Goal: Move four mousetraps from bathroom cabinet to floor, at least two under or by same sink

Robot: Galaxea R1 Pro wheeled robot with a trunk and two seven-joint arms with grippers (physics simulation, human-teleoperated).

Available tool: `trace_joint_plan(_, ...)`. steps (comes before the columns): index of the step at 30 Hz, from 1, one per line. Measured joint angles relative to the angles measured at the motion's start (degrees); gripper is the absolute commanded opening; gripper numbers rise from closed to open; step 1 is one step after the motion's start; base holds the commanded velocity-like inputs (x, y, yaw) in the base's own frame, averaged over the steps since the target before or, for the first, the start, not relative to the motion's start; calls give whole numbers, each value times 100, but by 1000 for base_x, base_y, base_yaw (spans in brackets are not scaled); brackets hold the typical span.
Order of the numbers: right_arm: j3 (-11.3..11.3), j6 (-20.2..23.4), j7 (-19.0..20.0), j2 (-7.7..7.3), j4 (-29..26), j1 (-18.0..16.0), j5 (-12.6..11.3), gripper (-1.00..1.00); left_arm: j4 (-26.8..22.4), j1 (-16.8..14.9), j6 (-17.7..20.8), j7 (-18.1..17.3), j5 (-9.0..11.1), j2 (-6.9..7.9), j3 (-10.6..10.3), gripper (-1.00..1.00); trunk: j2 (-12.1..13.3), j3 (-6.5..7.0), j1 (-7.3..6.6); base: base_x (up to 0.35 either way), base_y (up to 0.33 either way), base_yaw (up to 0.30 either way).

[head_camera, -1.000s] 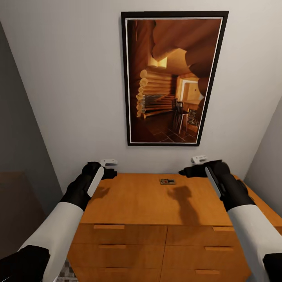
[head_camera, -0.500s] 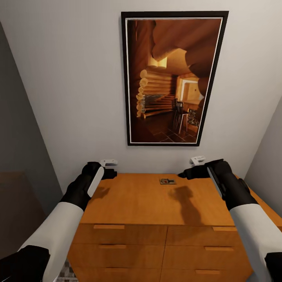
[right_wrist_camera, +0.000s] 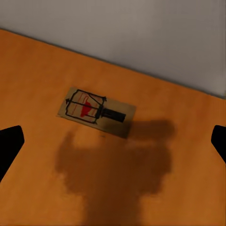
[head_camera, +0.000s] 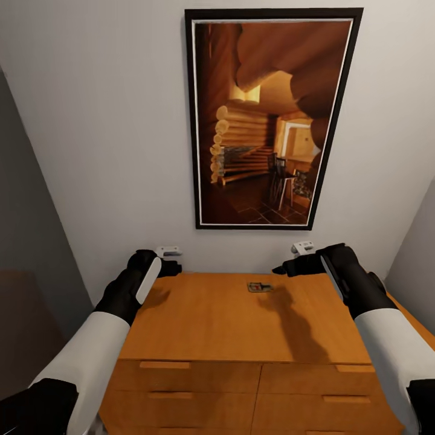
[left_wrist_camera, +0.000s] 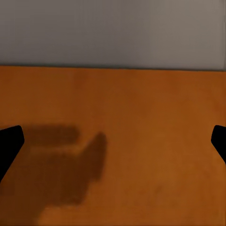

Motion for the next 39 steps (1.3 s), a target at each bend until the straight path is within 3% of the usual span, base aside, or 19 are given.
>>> trace_joint_plan(13,16,-13,2,79,25,-3,9,100,56,-1,1,-1,3,5,0,100,1,0,2,33,0,0)
trace_joint_plan(18,28,-8,4,89,32,-3,3,100,305,-2,0,-10,16,10,1,100,1,0,2,1,0,0)
trace_joint_plan(24,31,-18,-8,104,382,-1,1,100,957,-3,-35,-25,9,24,14,100,1,0,2,0,0,0)
trace_joint_plan(29,22,-180,-44,284,985,-3,31,100,1239,-1,-46,-45,2,39,31,100,1,0,2,0,0,0)
trace_joint_plan(39,13,-327,-62,418,1192,-5,47,100,1048,-3,-53,-52,4,43,31,100,1,0,2,0,0,0)
